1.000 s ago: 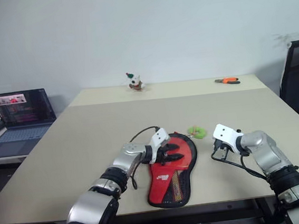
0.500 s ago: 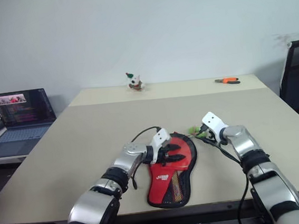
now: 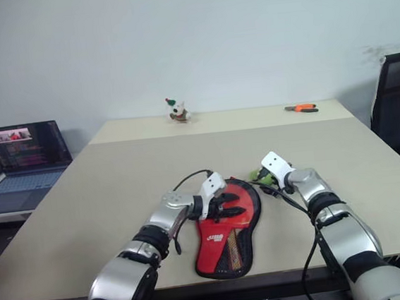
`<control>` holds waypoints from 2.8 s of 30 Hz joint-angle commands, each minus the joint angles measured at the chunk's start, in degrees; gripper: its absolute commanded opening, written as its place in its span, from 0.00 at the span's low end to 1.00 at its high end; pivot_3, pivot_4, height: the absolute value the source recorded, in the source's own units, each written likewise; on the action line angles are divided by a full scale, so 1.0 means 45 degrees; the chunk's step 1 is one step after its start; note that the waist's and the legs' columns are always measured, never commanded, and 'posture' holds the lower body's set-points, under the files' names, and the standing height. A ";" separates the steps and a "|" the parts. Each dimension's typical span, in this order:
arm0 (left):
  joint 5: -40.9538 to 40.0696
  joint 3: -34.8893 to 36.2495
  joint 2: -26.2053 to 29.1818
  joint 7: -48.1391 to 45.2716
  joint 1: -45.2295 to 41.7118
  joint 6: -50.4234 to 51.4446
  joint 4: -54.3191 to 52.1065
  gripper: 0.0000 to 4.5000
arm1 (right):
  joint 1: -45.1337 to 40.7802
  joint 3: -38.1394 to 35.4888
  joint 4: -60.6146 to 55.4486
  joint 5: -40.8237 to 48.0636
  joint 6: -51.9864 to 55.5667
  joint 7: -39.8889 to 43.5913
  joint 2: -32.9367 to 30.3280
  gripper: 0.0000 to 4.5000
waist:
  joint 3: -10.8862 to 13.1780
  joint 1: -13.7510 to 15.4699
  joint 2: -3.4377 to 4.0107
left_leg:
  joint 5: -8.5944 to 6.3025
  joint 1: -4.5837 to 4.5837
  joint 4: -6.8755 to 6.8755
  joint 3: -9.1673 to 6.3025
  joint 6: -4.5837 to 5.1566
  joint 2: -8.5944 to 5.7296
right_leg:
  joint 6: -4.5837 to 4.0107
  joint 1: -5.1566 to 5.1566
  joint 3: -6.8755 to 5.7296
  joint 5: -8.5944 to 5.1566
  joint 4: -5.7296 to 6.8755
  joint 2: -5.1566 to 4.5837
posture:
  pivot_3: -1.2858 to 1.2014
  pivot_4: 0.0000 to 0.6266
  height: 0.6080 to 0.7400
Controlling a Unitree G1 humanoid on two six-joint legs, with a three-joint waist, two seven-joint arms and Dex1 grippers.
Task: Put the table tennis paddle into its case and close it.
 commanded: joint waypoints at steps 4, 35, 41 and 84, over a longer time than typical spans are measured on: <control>0.0626 -0.0363 0.0399 0.0072 0.0514 0.0405 0.0428 0.58 | -0.0218 -0.0203 0.0324 0.0018 0.0015 -0.0046 0.0349 0.72 | 0.0000 -0.0101 0.0000 | 0.0001 0.0019 0.0001 -0.0001 0.0000 0.0002 | -0.0007 0.0002 0.0003 -0.0005 0.0033 0.0002 | 0.52 0.24 1.00; 0.1008 -0.0594 -0.0179 0.0647 0.0510 0.0332 0.1104 0.58 | 0.2029 0.0378 -0.5069 -0.0562 0.0659 0.2386 -0.2338 0.00 | -0.0002 0.0124 0.0001 | 0.0002 0.0012 0.0005 -0.0011 -0.0002 -0.0008 | 0.0056 0.0013 -0.0010 -0.0043 0.0015 -0.0004 | 0.52 0.24 1.00; 0.1069 -0.0660 -0.0270 0.0624 0.0443 0.0327 0.1205 0.58 | 0.4603 0.0311 -1.0665 -0.0066 0.3368 0.4302 -0.3469 0.00 | -0.0003 0.0153 0.0002 | 0.0001 0.0009 0.0009 -0.0020 -0.0003 -0.0009 | 0.0064 0.0022 -0.0020 -0.0047 0.0007 -0.0004 | 0.52 0.24 1.00; 0.1353 -0.0549 -0.1364 0.1582 -0.0407 -0.0004 0.2074 0.58 | 1.2674 -0.0942 -2.6126 0.6014 1.1111 0.7094 -0.9566 0.00 | -0.0011 0.0701 -0.0027 | -0.0034 -0.0086 -0.0002 -0.0073 -0.0047 -0.0029 | 0.0145 0.0076 -0.0099 -0.0067 -0.0254 -0.0053 | 0.52 0.24 1.00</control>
